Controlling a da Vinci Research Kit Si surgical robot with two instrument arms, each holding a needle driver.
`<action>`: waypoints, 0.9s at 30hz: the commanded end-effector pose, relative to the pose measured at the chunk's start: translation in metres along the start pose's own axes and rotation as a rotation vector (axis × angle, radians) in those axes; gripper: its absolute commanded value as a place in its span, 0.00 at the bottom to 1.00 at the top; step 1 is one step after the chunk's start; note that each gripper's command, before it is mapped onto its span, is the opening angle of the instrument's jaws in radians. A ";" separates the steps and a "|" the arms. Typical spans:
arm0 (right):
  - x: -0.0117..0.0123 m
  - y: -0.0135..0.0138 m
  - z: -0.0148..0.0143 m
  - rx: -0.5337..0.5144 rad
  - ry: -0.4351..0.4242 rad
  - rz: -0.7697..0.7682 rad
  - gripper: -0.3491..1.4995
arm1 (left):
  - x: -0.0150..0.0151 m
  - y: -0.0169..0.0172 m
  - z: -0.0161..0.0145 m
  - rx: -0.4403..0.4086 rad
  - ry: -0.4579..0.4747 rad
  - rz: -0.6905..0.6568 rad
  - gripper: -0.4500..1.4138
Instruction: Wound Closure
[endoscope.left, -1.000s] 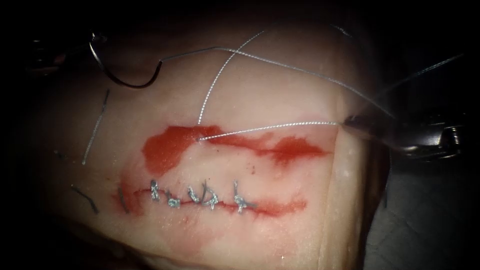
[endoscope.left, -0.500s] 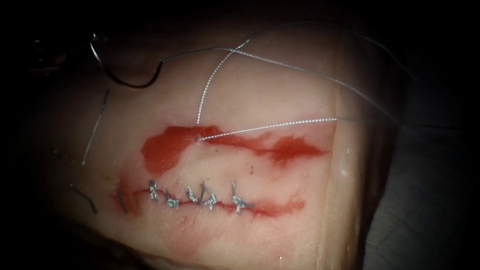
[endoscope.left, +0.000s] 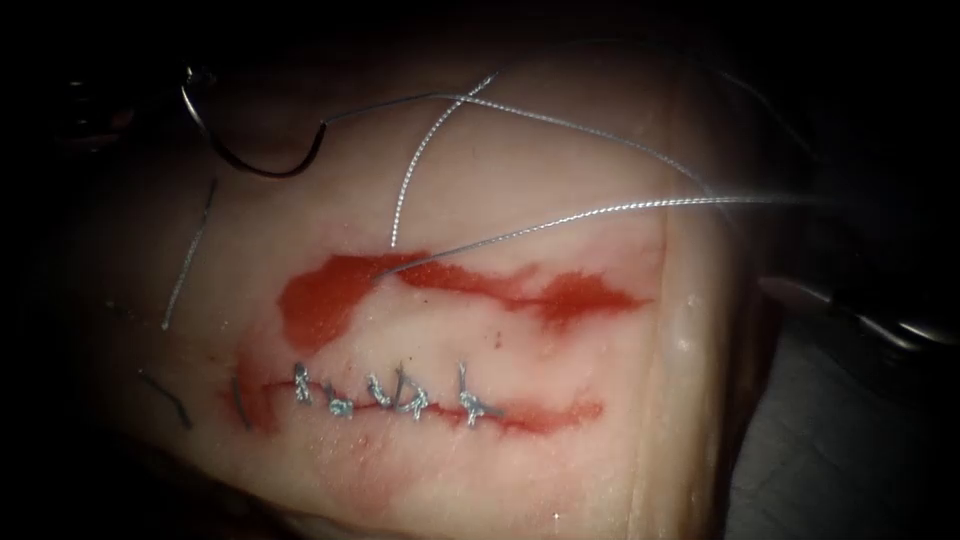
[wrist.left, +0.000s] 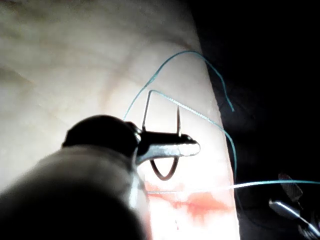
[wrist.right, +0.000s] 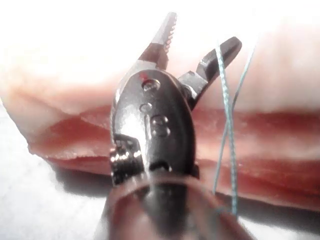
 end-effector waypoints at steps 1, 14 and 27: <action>-0.0004 0.0032 0.0024 -0.039 -0.009 0.001 0.86 | -0.0001 0.0006 0.0003 0.002 0.001 0.002 0.00; -0.0024 0.0103 0.0114 -0.191 -0.070 -0.034 0.83 | -0.0001 0.0006 0.0003 0.002 0.001 0.001 0.00; -0.0048 0.0117 0.0147 -0.231 -0.058 -0.021 0.76 | -0.0002 0.0006 0.0003 0.002 0.001 0.000 0.00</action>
